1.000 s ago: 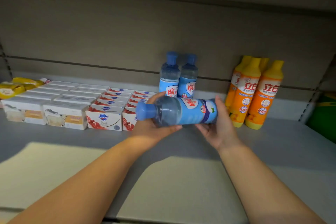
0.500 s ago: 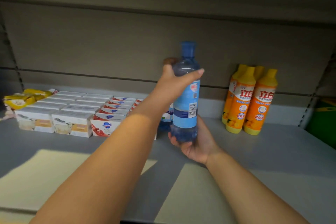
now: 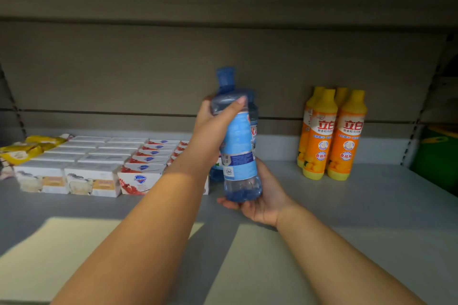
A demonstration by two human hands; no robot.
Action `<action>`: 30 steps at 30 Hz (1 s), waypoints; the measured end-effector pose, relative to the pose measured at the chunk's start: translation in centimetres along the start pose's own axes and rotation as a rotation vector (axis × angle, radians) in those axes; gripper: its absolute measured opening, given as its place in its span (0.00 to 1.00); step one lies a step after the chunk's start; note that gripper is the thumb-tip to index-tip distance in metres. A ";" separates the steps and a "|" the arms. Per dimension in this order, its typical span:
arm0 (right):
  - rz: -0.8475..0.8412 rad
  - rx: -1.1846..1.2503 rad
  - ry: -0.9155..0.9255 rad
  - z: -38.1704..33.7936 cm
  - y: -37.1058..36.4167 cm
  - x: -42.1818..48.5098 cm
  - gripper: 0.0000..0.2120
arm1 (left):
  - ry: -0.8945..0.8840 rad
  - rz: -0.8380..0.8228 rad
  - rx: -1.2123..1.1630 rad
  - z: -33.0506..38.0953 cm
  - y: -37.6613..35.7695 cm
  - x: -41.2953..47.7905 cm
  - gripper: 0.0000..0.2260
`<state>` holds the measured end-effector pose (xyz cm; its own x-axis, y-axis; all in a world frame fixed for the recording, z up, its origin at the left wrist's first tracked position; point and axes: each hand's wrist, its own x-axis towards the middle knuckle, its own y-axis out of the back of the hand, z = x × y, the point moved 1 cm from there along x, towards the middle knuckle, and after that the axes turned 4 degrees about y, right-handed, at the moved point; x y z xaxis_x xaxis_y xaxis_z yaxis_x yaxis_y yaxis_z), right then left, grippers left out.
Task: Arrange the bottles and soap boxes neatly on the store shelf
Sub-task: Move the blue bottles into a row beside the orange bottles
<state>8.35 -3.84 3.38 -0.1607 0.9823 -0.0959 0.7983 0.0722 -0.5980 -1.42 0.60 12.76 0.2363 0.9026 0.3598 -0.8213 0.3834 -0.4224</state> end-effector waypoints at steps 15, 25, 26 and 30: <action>0.291 -0.902 1.384 -1.9 1.1 -0.8 0.44 | 0.410 -0.121 -0.235 -3.4 8.5 -2.3 0.24; -0.040 -0.196 0.336 -1.5 -0.5 -1.4 0.19 | 0.167 -0.135 -0.546 -2.8 9.1 -2.2 0.16; -0.112 -0.186 0.192 -1.1 -0.7 -1.4 0.22 | 0.166 -0.157 -0.568 -2.6 9.2 -2.2 0.19; -0.332 -0.347 -0.092 0.6 -1.3 -1.4 0.31 | 0.223 -0.228 -0.606 -2.3 9.4 -2.7 0.22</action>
<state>7.18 -5.37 3.85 -0.4777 0.8782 -0.0241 0.8389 0.4479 -0.3093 -8.57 2.22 5.89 0.5236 0.7800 0.3426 -0.3182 0.5521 -0.7707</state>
